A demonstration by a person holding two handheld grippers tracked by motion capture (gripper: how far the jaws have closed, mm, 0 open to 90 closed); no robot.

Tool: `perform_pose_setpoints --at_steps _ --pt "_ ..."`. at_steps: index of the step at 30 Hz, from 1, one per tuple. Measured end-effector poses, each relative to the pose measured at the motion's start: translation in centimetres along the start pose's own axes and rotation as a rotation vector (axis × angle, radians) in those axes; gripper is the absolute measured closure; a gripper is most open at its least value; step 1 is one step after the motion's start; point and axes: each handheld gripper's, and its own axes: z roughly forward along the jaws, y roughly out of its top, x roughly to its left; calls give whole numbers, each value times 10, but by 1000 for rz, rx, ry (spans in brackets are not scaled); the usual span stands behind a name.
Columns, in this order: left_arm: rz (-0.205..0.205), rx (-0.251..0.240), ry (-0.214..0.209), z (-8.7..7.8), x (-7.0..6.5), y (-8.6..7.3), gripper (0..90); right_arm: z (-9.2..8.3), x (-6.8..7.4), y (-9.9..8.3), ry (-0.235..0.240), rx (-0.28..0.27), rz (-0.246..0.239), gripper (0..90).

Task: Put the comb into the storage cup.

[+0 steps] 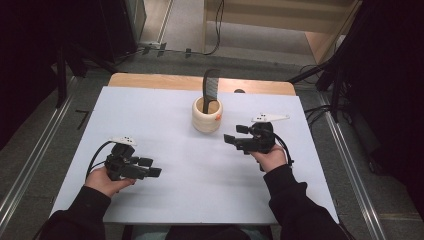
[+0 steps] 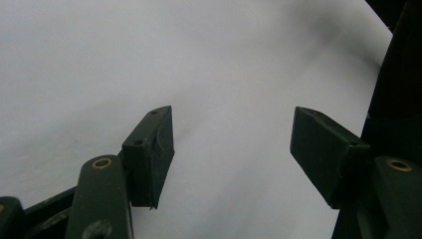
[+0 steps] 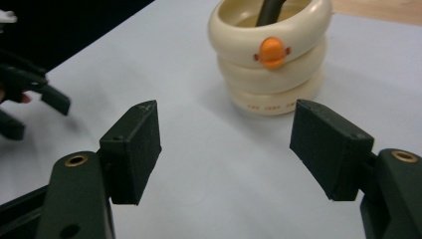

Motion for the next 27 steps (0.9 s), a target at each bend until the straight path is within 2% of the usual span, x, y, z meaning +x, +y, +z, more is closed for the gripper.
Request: perform_pose_setpoints --at_steps 4,10,21,27 --pt "-20 -9 8 -1 2 0 344 -2 6 -9 21 28 -10 261" --pt "-21 -10 1 0 1 0 330 -7 11 -21 15 60 -32 261" --pt "-17 -14 -6 -1 1 0 322 -25 14 -40 31 92 -23 261" --pt "-12 -18 -8 -1 0 0 322 -37 12 -53 11 98 -10 261"
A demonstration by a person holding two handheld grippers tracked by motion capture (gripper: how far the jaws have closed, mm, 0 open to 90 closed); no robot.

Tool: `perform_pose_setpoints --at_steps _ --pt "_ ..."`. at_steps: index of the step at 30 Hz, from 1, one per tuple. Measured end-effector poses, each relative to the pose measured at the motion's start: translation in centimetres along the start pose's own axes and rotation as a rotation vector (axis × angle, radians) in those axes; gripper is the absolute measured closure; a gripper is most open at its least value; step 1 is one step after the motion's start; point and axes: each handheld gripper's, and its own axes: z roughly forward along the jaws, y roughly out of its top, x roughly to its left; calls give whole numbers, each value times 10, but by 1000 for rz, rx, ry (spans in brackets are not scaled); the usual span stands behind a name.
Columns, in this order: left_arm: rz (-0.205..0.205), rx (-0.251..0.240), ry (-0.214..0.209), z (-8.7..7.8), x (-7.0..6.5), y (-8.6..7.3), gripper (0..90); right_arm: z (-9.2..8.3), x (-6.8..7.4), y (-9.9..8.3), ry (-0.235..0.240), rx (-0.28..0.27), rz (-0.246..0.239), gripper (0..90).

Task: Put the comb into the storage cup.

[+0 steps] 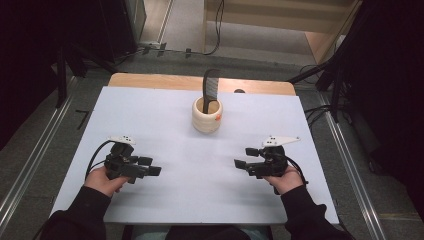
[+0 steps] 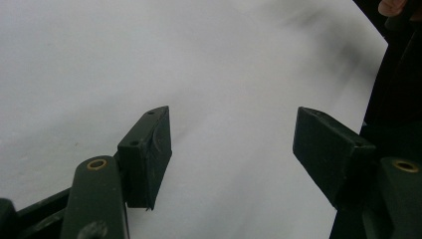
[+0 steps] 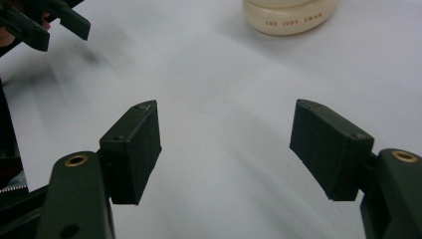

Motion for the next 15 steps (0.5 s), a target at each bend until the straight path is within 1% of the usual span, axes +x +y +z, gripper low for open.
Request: perform_pose_setpoints --at_steps 6,10,11,15 --pt "3 4 1 0 -1 0 321 -9 -2 -12 -17 17 0 261" --pt "10 -8 3 -3 -2 -1 322 -14 -3 -17 -44 27 -8 261" --pt "15 -6 3 -3 -3 -2 322 -16 -3 -18 -44 28 -9 261" --pt "14 -4 6 -3 -4 -3 322 -21 -6 -24 -44 31 1 261"
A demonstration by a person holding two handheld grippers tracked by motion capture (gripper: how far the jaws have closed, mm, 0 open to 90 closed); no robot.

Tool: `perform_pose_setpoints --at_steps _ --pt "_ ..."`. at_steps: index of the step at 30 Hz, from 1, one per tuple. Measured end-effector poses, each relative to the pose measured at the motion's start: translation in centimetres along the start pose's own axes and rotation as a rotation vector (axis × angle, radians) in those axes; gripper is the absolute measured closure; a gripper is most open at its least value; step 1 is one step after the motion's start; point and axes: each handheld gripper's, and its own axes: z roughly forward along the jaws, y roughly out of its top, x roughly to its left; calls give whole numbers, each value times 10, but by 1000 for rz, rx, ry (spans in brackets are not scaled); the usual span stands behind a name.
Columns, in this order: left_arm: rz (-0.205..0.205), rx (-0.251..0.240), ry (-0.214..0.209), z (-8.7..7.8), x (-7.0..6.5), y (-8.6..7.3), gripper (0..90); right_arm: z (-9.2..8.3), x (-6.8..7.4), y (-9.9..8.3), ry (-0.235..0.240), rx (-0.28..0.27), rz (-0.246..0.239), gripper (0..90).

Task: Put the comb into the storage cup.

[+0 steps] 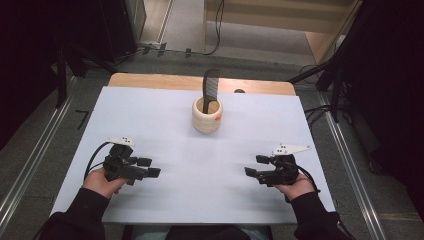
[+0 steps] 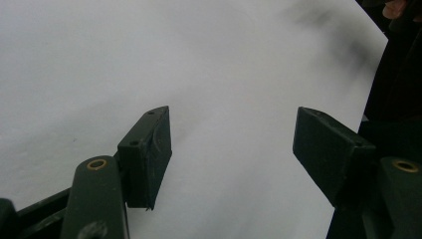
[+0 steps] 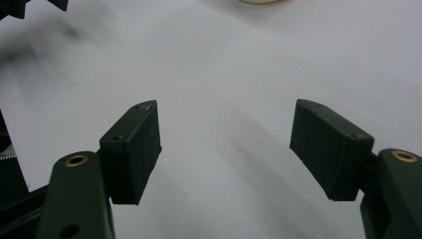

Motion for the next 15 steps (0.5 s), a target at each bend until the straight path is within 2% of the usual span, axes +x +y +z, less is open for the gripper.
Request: perform_pose_setpoints --at_steps 9,15 --pt "21 -11 0 -1 -5 -2 322 -7 -5 -10 -5 22 4 261" --pt "14 -9 -5 -2 -5 -4 322 -7 -6 -14 -3 38 3 261"
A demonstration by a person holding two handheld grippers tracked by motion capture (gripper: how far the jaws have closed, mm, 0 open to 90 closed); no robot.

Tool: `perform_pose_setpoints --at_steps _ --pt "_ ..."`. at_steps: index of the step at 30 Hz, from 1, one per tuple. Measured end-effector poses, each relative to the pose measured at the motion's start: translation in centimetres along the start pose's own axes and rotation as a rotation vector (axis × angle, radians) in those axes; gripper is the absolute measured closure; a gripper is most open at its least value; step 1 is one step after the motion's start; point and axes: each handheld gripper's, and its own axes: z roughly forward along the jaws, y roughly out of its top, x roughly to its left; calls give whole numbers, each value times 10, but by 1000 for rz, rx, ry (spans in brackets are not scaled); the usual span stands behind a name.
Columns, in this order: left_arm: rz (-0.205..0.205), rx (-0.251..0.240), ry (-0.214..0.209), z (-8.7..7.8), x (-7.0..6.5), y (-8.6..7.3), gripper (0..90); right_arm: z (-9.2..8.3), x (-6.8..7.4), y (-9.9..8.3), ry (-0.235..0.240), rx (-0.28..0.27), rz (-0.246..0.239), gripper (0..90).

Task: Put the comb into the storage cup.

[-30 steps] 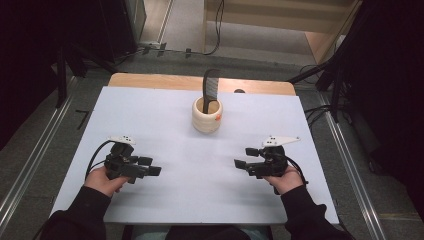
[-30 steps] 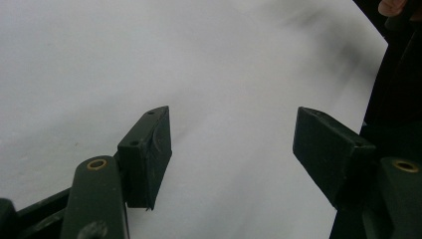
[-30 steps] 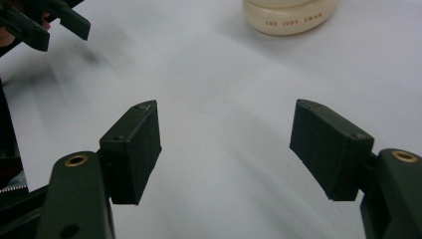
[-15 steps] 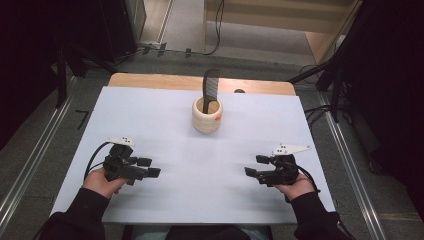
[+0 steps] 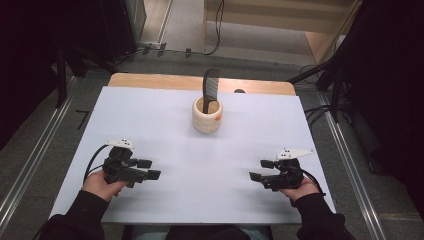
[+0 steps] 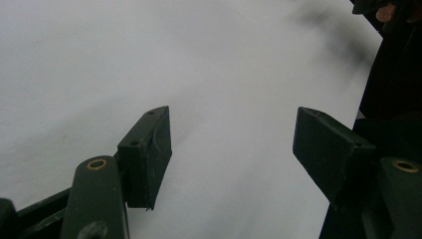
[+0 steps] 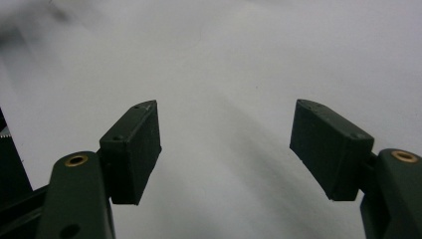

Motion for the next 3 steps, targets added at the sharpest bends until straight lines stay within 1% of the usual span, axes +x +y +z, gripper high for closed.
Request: perform_pose_setpoints --at_steps 3 --pt "-4 -1 -1 0 1 0 322 1 0 0 1 11 -8 261"
